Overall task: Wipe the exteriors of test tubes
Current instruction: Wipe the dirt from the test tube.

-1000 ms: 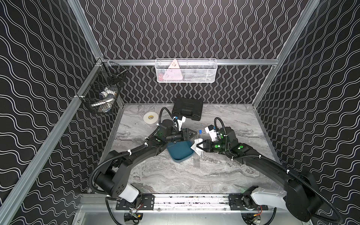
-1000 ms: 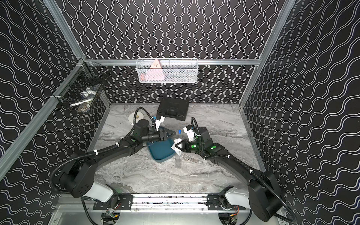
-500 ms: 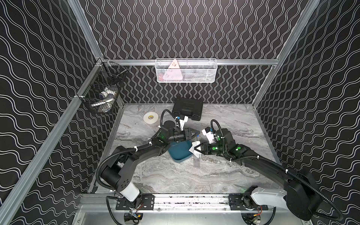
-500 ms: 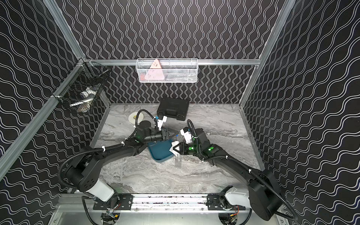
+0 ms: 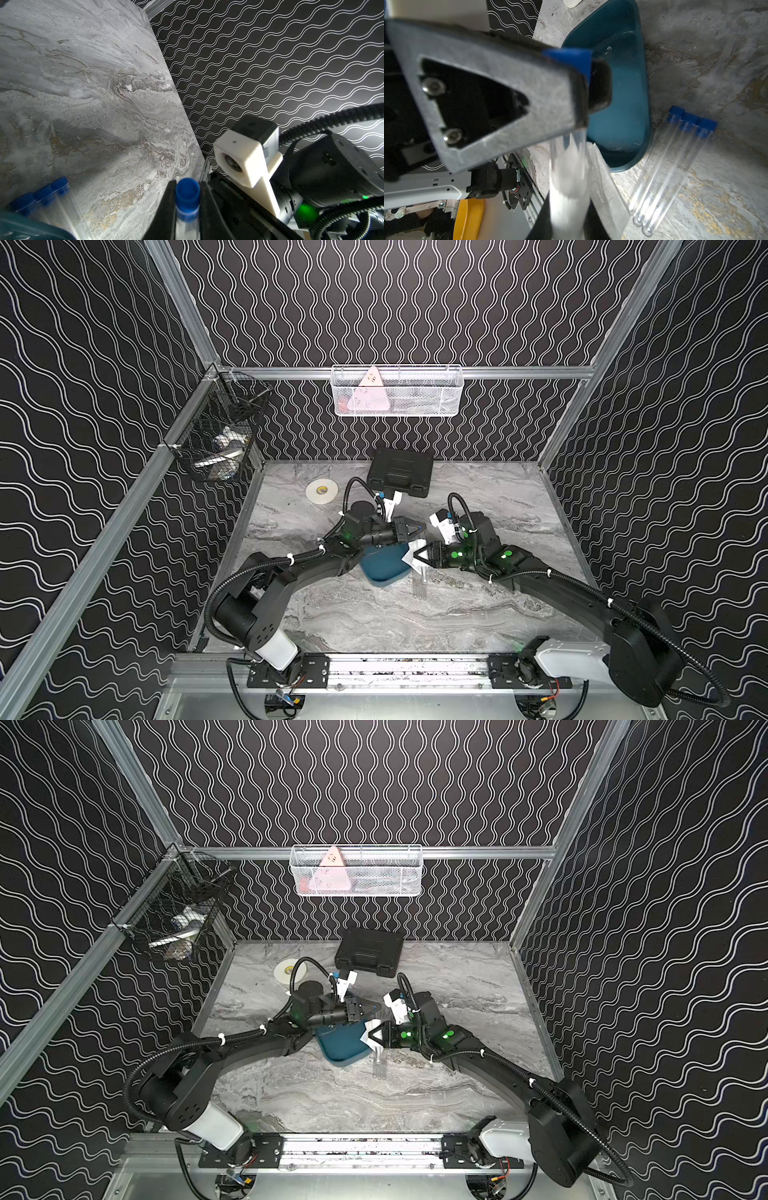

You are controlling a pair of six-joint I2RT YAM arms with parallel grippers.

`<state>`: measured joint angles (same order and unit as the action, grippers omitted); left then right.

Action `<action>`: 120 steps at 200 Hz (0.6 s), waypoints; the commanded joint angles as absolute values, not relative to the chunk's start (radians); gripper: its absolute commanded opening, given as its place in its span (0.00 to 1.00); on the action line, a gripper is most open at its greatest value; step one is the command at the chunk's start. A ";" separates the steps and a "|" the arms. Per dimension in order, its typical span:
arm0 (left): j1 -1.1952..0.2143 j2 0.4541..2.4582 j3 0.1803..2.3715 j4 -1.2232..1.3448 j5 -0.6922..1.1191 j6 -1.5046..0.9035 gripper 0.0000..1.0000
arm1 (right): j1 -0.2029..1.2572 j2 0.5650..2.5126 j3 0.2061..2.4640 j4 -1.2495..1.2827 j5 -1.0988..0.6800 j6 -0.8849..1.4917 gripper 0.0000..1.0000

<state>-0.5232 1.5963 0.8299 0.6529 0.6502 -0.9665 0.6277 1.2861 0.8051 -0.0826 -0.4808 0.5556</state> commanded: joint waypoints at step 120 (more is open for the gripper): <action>-0.494 1.629 0.795 0.840 0.632 -1.134 0.13 | 0.664 1.268 0.655 0.098 -0.502 0.660 0.18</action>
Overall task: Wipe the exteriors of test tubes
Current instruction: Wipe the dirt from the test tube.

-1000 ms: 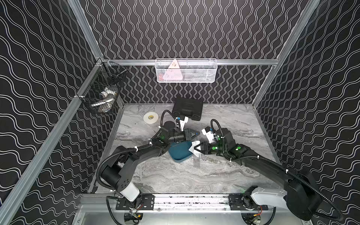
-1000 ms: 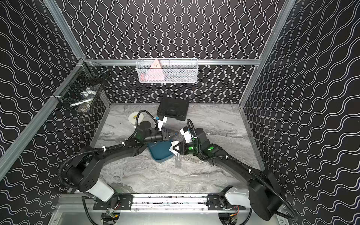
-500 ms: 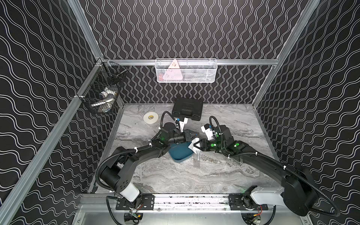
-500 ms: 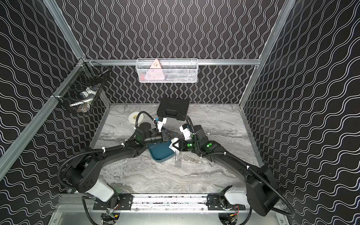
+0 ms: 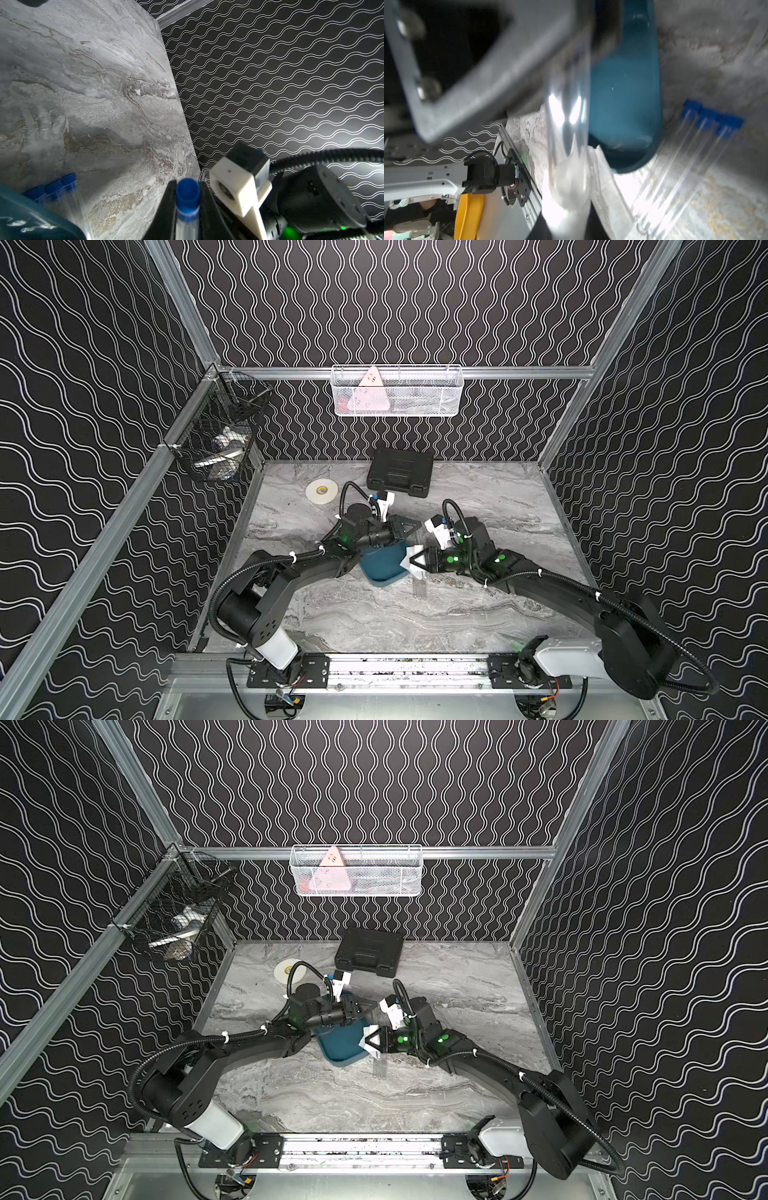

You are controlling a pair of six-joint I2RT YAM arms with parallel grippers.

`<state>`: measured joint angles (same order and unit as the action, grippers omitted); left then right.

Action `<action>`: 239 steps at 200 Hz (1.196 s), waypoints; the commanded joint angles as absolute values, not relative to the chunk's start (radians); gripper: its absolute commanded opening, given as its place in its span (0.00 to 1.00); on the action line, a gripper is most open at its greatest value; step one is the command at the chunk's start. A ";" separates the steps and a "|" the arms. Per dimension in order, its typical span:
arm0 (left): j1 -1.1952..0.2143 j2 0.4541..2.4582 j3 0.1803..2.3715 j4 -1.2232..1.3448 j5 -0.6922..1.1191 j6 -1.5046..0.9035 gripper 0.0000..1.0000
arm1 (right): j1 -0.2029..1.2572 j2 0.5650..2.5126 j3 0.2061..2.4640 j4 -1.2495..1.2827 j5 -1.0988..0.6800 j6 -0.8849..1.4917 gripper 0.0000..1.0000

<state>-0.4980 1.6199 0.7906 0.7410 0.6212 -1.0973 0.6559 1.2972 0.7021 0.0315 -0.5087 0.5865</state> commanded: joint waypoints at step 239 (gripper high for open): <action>-0.481 1.586 0.795 0.763 0.647 -1.077 0.14 | 0.638 1.417 0.929 -0.059 -0.462 0.492 0.18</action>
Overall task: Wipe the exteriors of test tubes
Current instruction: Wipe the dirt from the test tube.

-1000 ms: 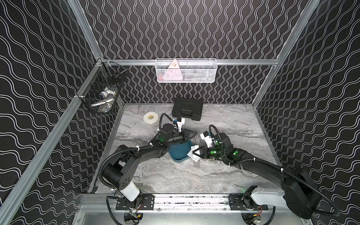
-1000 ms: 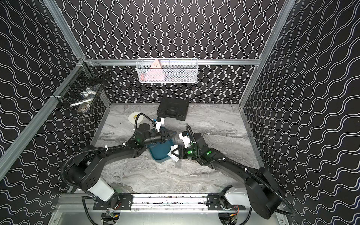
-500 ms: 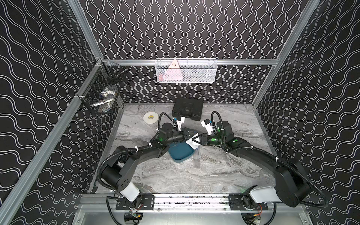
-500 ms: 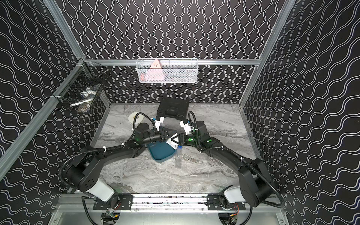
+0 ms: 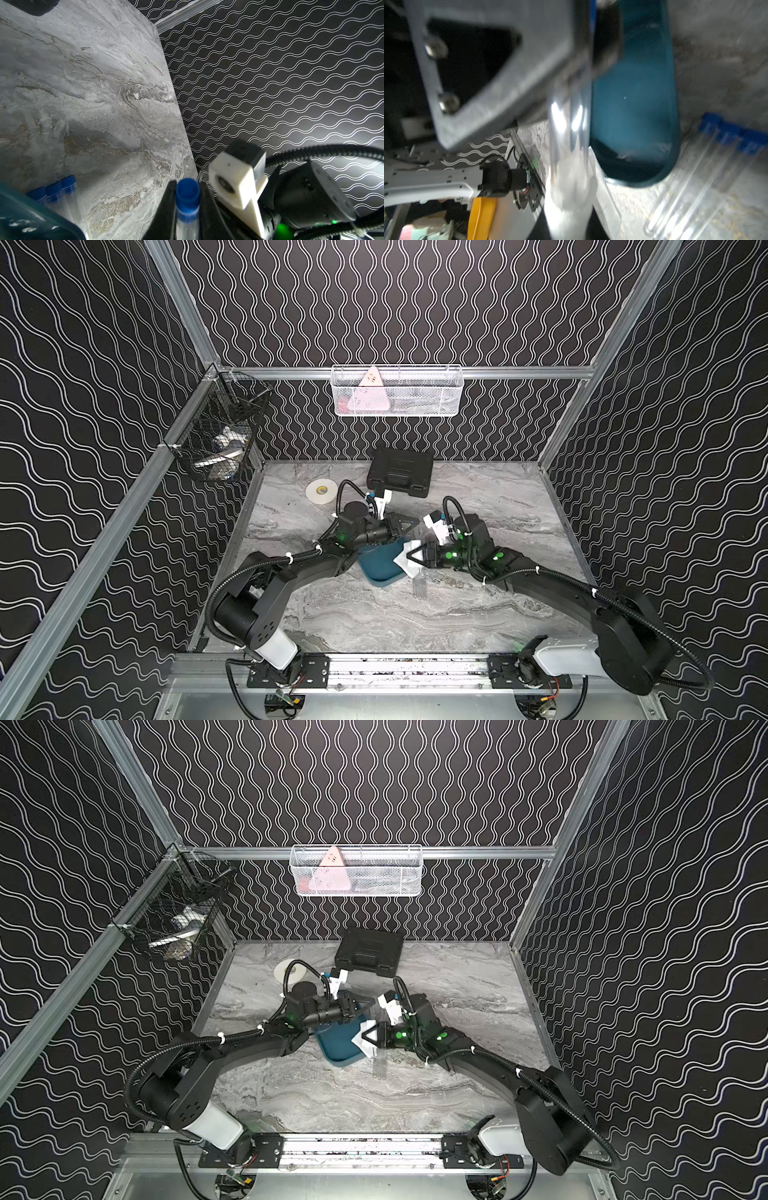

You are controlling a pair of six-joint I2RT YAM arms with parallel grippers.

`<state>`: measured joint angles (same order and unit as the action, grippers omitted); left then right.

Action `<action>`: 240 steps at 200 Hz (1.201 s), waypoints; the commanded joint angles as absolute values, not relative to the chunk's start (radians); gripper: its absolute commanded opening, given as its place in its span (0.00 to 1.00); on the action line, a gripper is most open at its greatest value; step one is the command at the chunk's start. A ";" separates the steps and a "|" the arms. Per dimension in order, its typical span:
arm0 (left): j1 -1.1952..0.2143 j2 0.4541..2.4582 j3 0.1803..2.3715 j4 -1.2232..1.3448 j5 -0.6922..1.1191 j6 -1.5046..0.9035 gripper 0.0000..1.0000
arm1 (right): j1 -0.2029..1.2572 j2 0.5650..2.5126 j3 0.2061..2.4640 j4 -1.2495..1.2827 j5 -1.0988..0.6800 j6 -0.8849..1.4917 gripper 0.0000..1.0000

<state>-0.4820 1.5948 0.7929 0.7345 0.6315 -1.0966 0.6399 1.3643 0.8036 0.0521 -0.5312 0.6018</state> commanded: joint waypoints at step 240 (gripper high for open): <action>-0.473 1.543 0.807 0.690 0.644 -1.033 0.15 | 0.660 1.445 0.951 -0.076 -0.454 0.532 0.17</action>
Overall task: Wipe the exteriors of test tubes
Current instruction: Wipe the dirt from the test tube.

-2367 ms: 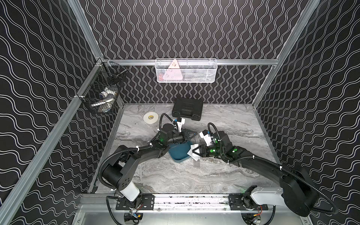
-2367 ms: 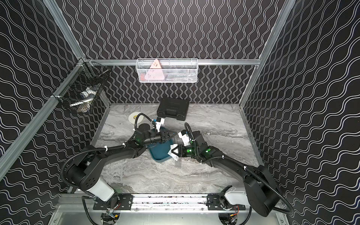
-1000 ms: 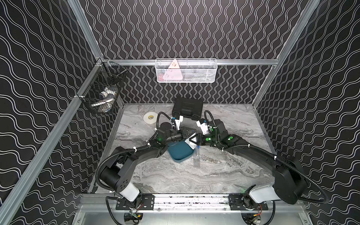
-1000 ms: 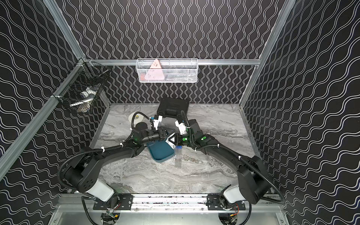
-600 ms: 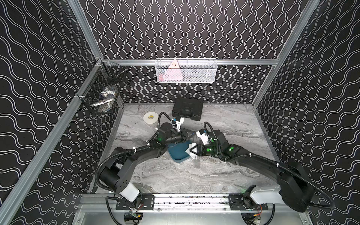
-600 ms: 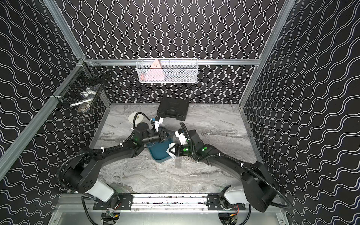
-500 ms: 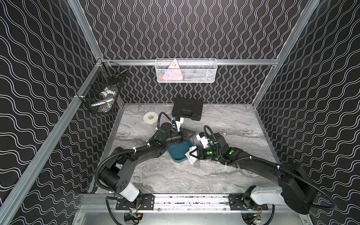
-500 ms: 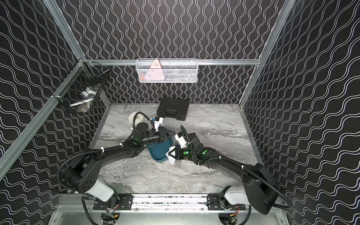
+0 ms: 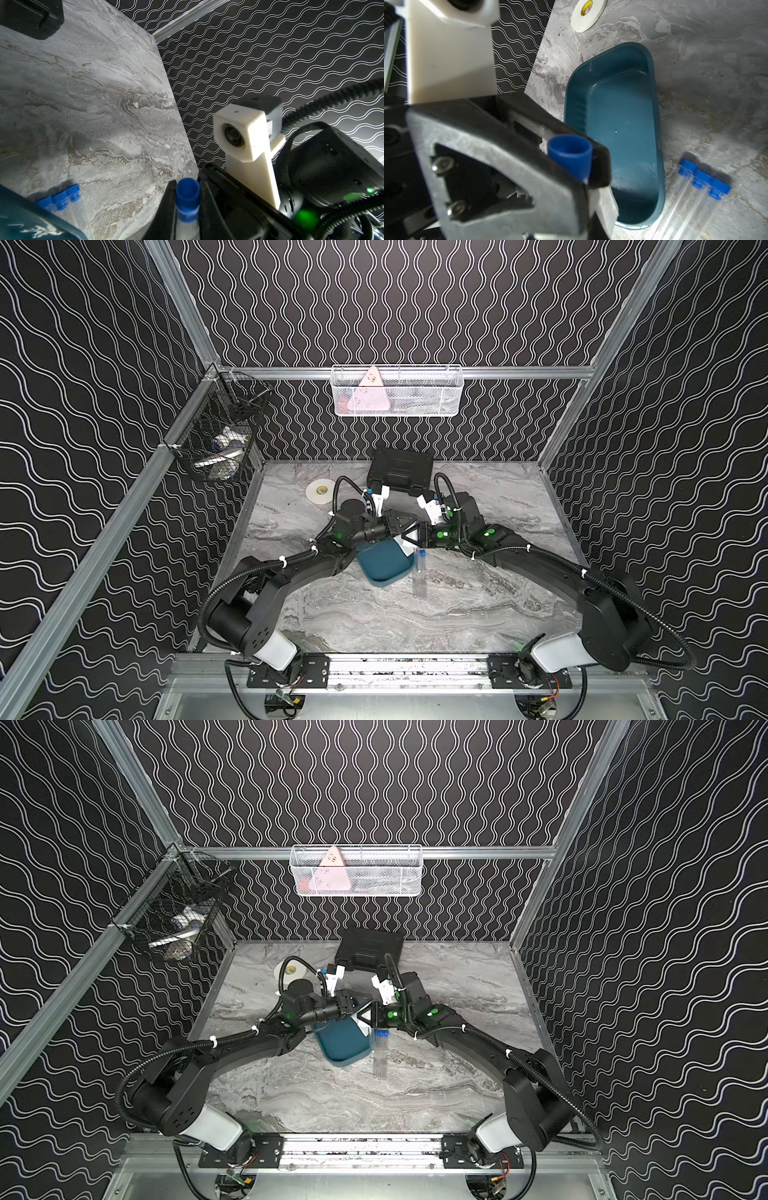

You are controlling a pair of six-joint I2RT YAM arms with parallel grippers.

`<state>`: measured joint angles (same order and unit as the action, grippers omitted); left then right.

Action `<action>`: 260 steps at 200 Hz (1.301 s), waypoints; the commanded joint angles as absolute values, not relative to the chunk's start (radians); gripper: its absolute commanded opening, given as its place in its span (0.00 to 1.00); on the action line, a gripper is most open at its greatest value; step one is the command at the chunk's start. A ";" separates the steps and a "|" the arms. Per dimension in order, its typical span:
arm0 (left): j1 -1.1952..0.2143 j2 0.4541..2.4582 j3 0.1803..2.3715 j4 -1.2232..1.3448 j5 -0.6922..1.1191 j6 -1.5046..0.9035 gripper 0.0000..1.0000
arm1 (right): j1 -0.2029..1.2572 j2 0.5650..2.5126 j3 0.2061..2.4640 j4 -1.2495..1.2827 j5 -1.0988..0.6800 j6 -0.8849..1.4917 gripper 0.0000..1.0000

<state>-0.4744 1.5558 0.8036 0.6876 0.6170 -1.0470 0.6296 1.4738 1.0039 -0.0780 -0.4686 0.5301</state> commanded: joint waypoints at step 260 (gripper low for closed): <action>-0.468 1.546 0.800 0.690 0.648 -1.040 0.15 | 0.714 1.320 0.780 -0.006 -0.402 0.590 0.18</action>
<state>-0.4706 1.5391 0.7876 0.6353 0.6392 -1.0271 0.7200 1.2930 0.7147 0.0463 -0.4557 0.6170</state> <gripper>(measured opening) 0.183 0.179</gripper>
